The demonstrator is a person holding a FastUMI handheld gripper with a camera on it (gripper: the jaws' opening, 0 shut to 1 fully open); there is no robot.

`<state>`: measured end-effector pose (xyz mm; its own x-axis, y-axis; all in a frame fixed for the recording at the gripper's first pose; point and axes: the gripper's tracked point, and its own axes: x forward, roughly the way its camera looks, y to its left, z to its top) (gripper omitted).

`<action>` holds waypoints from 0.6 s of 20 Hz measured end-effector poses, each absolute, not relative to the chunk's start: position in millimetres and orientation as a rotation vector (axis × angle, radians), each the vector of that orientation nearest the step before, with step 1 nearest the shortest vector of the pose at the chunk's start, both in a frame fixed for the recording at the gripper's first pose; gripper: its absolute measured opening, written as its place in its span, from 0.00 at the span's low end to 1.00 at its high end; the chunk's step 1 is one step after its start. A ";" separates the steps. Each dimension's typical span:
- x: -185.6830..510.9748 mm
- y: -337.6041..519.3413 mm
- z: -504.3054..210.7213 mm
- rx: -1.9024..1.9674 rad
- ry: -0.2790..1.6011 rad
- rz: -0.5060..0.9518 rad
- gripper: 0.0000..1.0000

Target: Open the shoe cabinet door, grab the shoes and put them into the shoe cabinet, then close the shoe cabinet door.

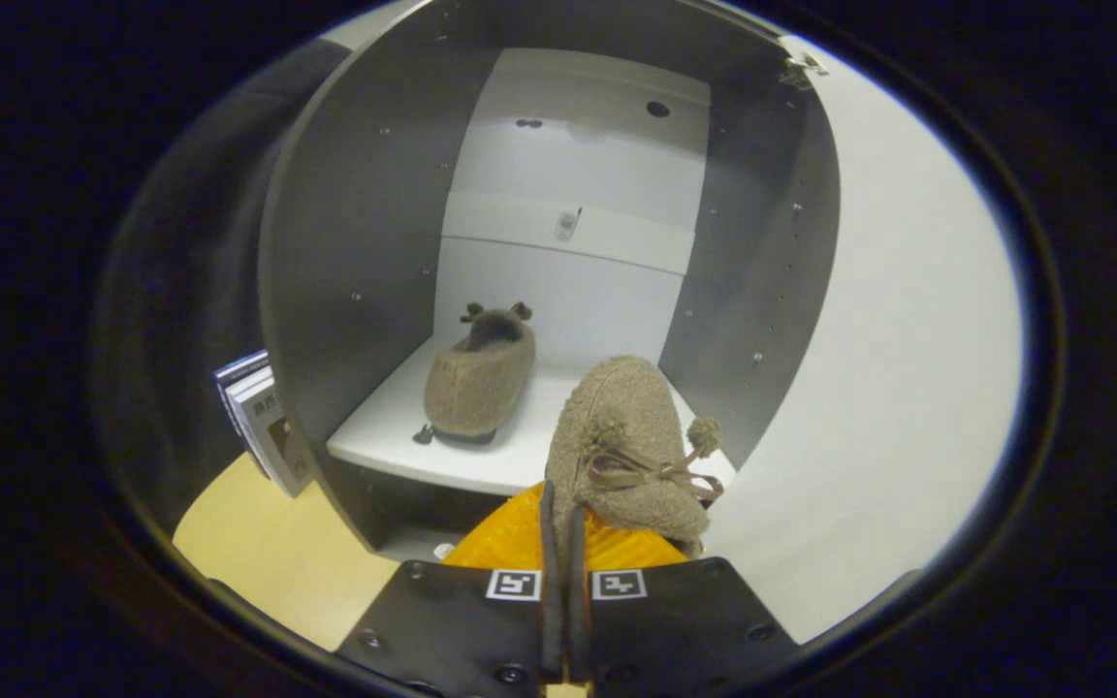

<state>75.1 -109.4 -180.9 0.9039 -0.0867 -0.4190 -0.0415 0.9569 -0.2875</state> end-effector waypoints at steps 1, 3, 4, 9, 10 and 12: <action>84.7 -107.9 -177.4 -0.308 0.436 -0.016 0.05; 106.8 -107.3 -174.8 -0.324 0.433 -0.006 0.05; 116.0 -106.6 -173.0 -0.332 0.429 -0.002 0.05; 174.8 -106.1 -164.6 -0.366 0.422 0.015 0.05; 185.8 -107.3 -163.6 -0.374 0.420 0.015 0.05; 206.0 -112.1 -164.6 -0.401 0.419 0.011 0.05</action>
